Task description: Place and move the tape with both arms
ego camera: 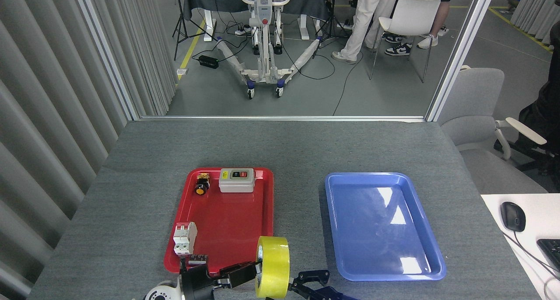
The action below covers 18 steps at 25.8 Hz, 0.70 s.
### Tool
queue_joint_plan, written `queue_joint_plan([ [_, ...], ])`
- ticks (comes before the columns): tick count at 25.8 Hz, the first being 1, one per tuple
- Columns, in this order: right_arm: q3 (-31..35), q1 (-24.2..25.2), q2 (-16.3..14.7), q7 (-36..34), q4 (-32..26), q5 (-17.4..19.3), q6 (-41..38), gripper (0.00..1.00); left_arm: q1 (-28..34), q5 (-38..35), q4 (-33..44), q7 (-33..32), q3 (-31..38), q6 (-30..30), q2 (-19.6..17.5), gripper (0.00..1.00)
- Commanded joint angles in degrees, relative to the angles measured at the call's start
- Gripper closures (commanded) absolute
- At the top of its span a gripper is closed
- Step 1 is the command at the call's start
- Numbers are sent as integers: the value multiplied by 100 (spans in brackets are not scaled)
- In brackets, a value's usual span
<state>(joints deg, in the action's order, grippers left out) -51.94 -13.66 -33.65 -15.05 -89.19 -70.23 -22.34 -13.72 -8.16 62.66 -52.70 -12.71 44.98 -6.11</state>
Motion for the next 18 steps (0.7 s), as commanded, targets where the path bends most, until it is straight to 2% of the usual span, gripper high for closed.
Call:
queue_joint_plan([
  [1,-1,-40,52,20,25,0,-7,70,1,-1,1,5,14,2,-4,89],
  [3,-1,-49,52,20,25,0,-33,72,1,-1,1,14,32,2,-4,86],
  [4,-1,-58,52,20,25,0,-42,73,1,-1,1,14,58,2,-4,80],
  [6,-1,-66,52,11,25,0,-42,74,1,-1,-8,14,84,2,-4,52],
  [7,-1,-66,52,11,33,0,-42,74,1,-1,-8,14,84,2,-4,41],
  [9,-1,-66,52,11,33,0,-42,74,1,-1,-8,5,93,2,-13,0],
  [18,-1,-66,52,11,33,-9,-42,74,1,-27,-26,14,155,2,-4,0],
])
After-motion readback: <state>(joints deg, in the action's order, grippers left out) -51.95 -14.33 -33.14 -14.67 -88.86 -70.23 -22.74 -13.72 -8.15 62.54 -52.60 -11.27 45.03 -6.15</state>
